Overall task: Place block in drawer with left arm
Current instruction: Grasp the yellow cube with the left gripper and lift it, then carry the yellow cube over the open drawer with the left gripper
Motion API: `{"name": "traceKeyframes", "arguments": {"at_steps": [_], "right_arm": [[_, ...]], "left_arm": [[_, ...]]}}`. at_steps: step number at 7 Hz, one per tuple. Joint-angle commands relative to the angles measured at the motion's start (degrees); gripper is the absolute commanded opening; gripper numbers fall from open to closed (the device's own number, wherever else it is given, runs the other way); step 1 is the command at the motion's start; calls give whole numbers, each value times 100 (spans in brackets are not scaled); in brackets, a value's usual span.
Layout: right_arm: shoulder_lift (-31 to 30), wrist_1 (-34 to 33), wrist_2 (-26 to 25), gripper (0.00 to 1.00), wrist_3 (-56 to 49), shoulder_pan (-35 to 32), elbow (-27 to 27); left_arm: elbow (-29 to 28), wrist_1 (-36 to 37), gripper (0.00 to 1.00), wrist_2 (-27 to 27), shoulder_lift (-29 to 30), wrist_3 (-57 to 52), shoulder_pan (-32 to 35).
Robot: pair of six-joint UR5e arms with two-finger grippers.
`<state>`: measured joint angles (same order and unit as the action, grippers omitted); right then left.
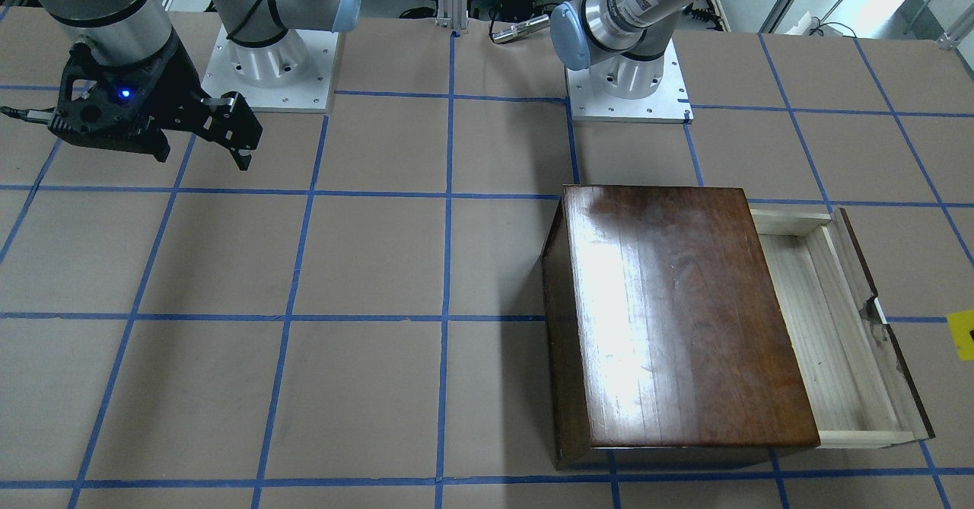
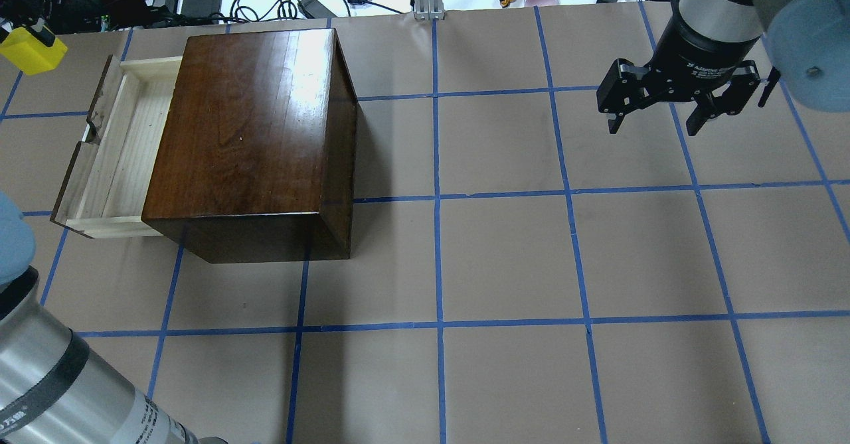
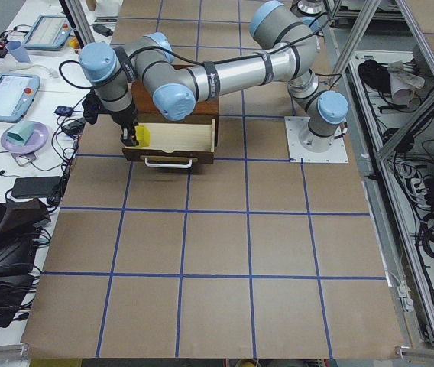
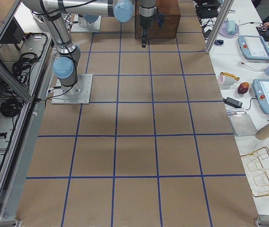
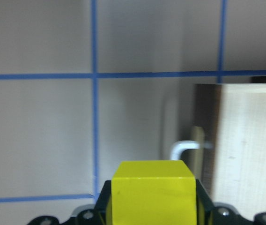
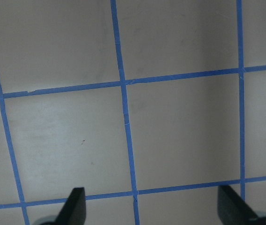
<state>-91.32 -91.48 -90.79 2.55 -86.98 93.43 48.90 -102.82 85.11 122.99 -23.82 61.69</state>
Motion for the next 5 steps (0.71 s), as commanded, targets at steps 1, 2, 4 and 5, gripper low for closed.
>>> {"name": "traceKeyframes", "arguments": {"at_steps": [1,2,4,5], "right_arm": [[0,-1,0,100,0,-3,0],[0,-1,0,100,0,-3,0],[0,-1,-8,100,0,-3,0],[0,-1,-8,100,0,-3,0]], "left_arm": [[915,226,0,-12,-397,745,378],[1311,602,0,-12,-442,791,387],[1866,1087,0,-12,-416,730,379],[2017,1098,0,-12,-407,564,379]]}}
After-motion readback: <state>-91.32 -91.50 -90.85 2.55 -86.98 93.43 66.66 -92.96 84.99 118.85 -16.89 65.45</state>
